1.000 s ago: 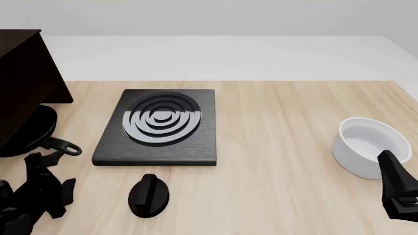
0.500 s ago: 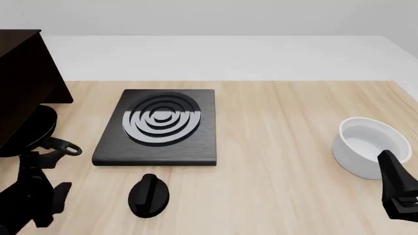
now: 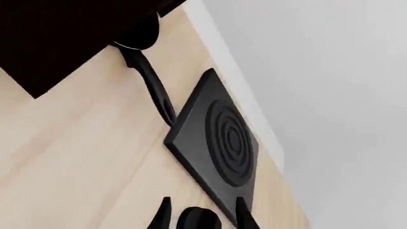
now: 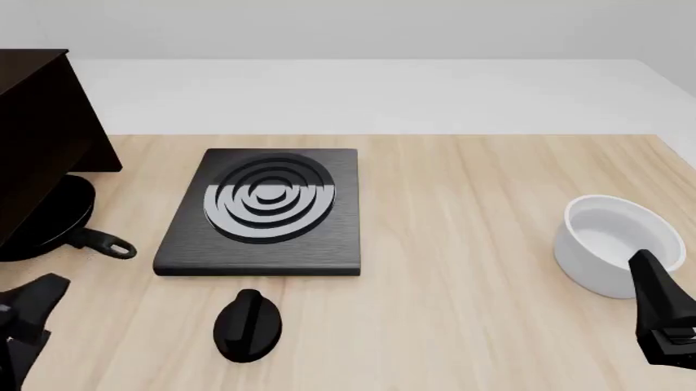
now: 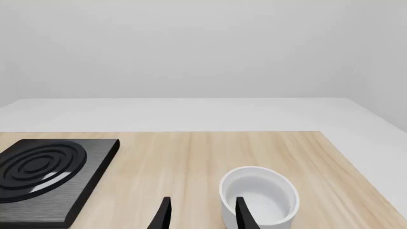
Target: Put the frying pan under the cabinet shelf.
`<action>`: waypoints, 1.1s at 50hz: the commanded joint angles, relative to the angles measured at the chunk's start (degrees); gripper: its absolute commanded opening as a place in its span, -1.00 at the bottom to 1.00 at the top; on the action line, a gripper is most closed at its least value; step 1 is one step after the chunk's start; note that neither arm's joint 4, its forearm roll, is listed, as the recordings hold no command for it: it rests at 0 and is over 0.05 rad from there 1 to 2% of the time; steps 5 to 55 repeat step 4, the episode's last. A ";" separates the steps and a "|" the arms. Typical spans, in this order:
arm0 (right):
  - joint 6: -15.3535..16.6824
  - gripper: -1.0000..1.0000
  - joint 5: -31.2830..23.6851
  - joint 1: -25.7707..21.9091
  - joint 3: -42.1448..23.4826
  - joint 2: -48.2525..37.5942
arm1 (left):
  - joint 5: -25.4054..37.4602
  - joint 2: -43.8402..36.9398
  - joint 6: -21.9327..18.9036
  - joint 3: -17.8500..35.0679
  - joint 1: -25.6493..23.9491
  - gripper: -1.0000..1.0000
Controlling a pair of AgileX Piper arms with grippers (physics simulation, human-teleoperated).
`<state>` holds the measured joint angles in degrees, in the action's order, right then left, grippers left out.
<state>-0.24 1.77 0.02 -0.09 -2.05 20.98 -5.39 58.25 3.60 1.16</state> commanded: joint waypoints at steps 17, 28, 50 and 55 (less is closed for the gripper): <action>0.01 1.00 0.01 -0.01 0.00 -0.01 | 3.89 5.38 -11.56 2.94 -0.79 1.00; 0.01 1.00 0.01 -0.01 0.00 -0.01 | 3.89 5.38 -11.56 2.94 -0.79 1.00; 0.01 1.00 0.01 -0.01 0.00 -0.01 | 3.89 5.38 -11.56 2.94 -0.79 1.00; 0.01 1.00 0.01 -0.01 0.00 -0.01 | 3.89 5.38 -11.56 2.94 -0.79 1.00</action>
